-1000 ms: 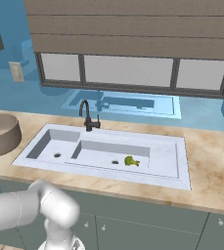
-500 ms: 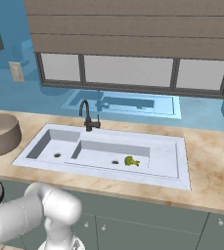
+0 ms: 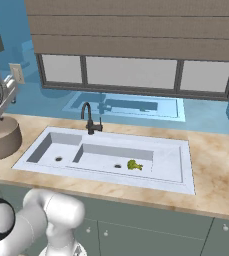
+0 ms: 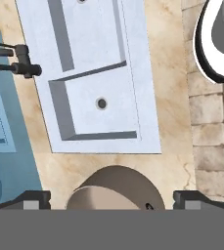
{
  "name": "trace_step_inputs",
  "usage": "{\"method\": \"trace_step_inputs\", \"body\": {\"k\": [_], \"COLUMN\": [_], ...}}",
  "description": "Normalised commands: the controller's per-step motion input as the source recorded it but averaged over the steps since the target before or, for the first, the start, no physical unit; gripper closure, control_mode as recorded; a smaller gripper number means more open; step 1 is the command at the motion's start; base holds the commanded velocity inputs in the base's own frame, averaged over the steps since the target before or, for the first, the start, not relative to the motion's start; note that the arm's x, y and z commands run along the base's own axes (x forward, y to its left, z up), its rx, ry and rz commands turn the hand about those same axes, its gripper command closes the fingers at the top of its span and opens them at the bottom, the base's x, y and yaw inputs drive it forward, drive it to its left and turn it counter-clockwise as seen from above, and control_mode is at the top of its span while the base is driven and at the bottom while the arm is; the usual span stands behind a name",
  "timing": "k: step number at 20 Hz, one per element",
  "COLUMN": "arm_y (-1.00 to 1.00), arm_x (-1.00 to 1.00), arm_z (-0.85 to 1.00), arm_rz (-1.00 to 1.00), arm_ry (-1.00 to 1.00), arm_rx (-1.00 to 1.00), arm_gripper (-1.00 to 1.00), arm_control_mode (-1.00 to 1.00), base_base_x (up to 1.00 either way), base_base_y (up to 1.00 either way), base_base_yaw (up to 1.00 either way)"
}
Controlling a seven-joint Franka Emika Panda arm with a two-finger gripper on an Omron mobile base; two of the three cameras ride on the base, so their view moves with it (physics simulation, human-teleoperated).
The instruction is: Dump the broccoli from the pot into the sink. Then turn on the water and wash the broccoli. Then turn off the water and put the broccoli back in the pot.
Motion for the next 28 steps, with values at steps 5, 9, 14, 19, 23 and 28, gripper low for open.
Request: {"method": "trace_step_inputs", "body": {"k": [5, 9, 14, 19, 23, 28], "arm_y": [-0.97, -0.92, -0.88, -0.87, -0.77, -0.45], "arm_x": [0.02, 0.18, 0.14, 0.12, 0.10, 0.13], "arm_z": [0.31, 0.25, 0.11, 0.01, 0.00, -0.01], "arm_rz": [0.00, 0.06, 0.17, 0.29, 0.33, 0.39], "arm_ry": [-0.01, 0.00, 0.00, 0.00, 0.00, 0.00], "arm_rx": [0.04, 0.02, 0.00, -0.03, -0.05, -0.11], "arm_gripper": [-1.00, -1.00, -1.00, -1.00, -1.00, -1.00], "arm_control_mode": [-1.00, -1.00, -1.00, -1.00, -1.00, -1.00], "base_base_x": [0.00, 0.00, 0.00, 0.00, 0.00, 0.00], "base_base_y": [0.00, 0.00, 0.00, 0.00, 0.00, 0.00], "base_base_yaw": [0.00, 0.00, 0.00, 0.00, 0.00, 0.00]}}
